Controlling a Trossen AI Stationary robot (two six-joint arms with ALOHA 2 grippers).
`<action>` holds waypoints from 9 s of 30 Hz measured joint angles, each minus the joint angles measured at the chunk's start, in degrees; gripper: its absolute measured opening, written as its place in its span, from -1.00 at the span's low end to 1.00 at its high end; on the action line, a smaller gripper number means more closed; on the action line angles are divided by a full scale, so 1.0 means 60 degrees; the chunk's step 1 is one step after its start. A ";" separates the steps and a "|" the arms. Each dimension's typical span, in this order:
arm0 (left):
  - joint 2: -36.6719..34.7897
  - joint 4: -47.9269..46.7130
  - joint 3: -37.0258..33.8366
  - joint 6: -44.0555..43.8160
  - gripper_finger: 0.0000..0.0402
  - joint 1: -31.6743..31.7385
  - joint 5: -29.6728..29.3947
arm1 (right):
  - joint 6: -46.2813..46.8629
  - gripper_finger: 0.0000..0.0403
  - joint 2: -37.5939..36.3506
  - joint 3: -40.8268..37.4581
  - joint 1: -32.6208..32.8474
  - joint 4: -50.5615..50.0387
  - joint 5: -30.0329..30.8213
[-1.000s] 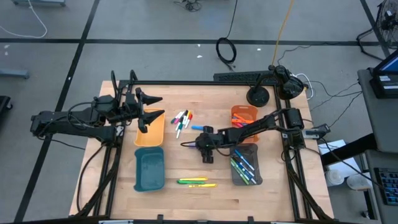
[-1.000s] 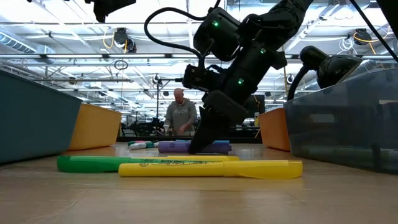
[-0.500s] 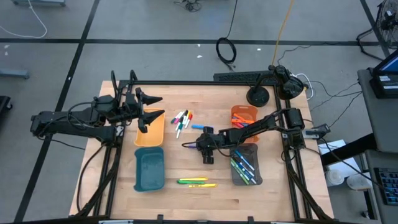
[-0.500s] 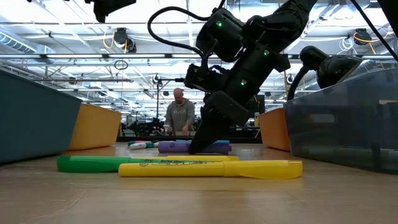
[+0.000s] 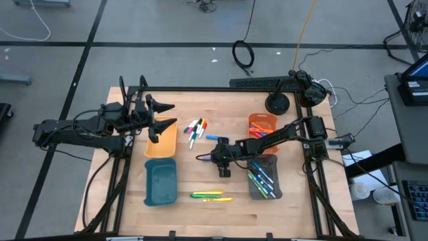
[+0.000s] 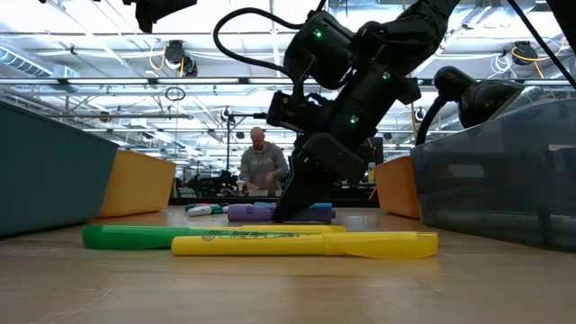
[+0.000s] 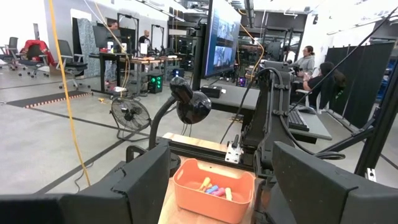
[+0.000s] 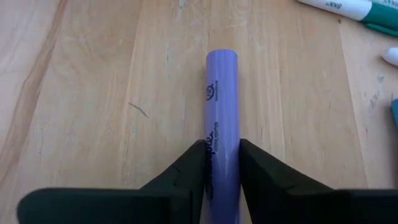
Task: Pick & Place Markers
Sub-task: Put the purple highlighter into the orange bin, then put the blue highlighter into the orange bin
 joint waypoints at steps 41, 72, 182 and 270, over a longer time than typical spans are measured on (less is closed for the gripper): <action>0.0001 0.0000 0.0000 0.0000 0.41 0.0000 0.0000 | -0.0218 -0.67 0.0015 -0.0007 -0.0004 0.0520 -0.0514; -0.0003 0.0000 0.0000 0.0000 0.41 0.0003 0.0000 | -0.0214 -0.66 -0.0931 -0.0029 0.0235 -0.0010 -0.0499; -0.0003 0.0000 0.0000 0.0000 0.41 0.0000 0.0000 | 0.5924 -0.19 -0.9643 -0.4488 -0.0710 -0.5268 0.4003; -0.0003 0.0000 0.0000 0.0000 0.41 0.0002 0.0000 | 0.1369 -0.23 -0.9635 -0.6415 -0.0707 0.1529 -0.0005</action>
